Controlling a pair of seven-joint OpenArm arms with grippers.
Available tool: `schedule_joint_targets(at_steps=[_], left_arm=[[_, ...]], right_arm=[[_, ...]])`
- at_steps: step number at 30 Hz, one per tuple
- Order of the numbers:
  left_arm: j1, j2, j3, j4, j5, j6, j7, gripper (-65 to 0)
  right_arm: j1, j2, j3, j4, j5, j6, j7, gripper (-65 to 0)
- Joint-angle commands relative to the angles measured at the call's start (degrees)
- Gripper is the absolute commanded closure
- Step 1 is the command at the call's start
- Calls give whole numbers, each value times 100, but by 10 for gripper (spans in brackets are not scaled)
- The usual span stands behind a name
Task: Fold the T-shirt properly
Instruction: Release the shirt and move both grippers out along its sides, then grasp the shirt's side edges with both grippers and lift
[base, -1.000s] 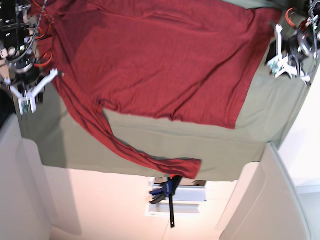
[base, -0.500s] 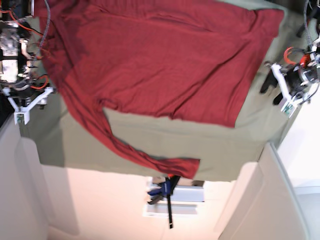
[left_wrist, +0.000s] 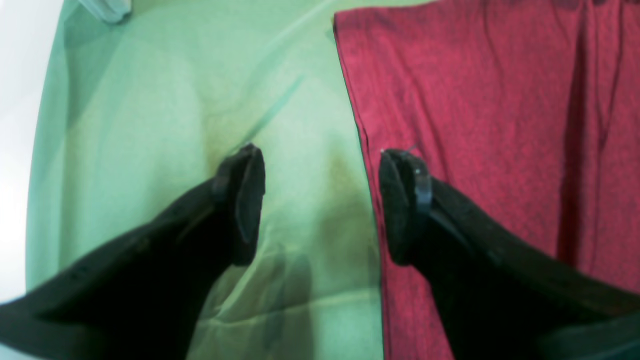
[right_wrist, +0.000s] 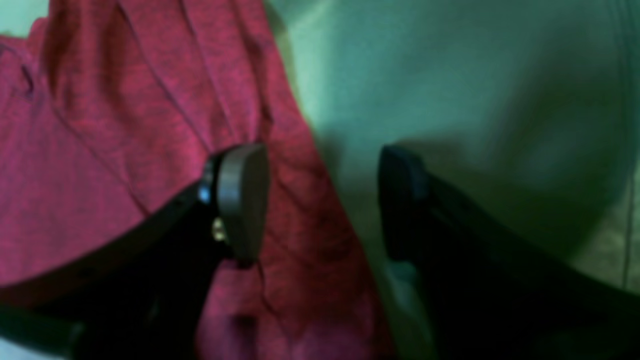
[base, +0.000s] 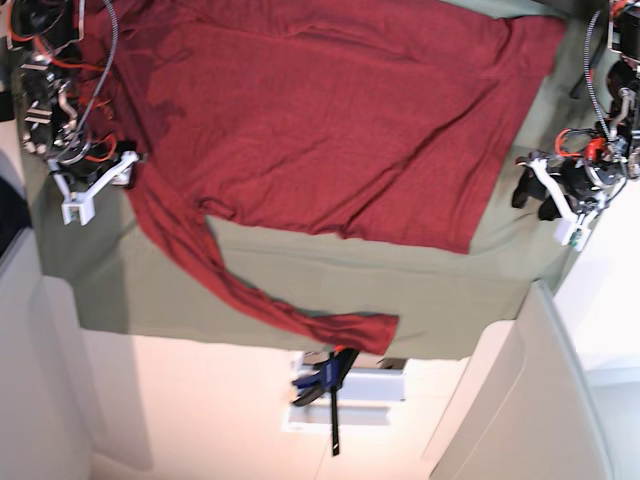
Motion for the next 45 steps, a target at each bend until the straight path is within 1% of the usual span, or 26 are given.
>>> schedule_joint_targets(at_steps=[1, 4, 6, 9, 12, 14, 18, 20, 22, 25, 28, 34, 38, 42, 45], left_arm=[[-162, -131, -11, 76, -68, -17, -133, -396], [-190, -131, 28, 76, -63, -20, -149, -396], [-247, -131, 28, 76, -55, -15, -120, -396], [-424, -127, 28, 59, -61, 13, 122, -396], [-647, -92, 28, -44, -79, 9, 92, -396], [-872, 9, 31, -271, -76, 37, 46, -395], [-1543, 426, 42, -1314, -63, 46, -76, -395], [-1915, 658, 42, -2039, 42, 48, -247, -395], [-2275, 846, 42, -2824, 269, 63, -549, -395], [-2715, 1016, 42, -3912, 382, 243, -835, -395], [-2938, 1115, 39, -4562, 448, 243, -1032, -395], [-3016, 1397, 39, -4658, 439, 212, -824, -395], [-3119, 1663, 39, -4638, 389, -127, -654, -395], [-3117, 1832, 39, -4564, 400, -120, -632, -394], [-3117, 1853, 39, -4562, 398, -120, -568, -393]], right_arm=[[120, 28, 13, 37, 105, 260, -50, -358], [109, 26, 13, 44, 203, 575, -164, -356], [109, 26, 13, 44, 289, 605, -195, -356], [109, 26, 13, 44, 361, 605, -199, -356], [109, 28, 13, 50, 358, 651, -243, -356], [109, 28, 13, 48, 358, 699, -332, -356], [109, 28, 13, 48, 358, 728, -411, -356], [109, 28, 13, 48, 358, 728, -433, -356], [109, 28, 13, 48, 358, 726, -485, -356], [109, 28, 13, 48, 358, 726, -496, -356], [109, 28, 13, 48, 378, 726, -494, -356], [109, 28, 13, 48, 374, 726, -490, -356], [109, 28, 13, 48, 376, 726, -492, -356], [109, 28, 13, 48, 374, 726, -494, -356], [125, 26, 13, 48, 376, 726, -496, -356]])
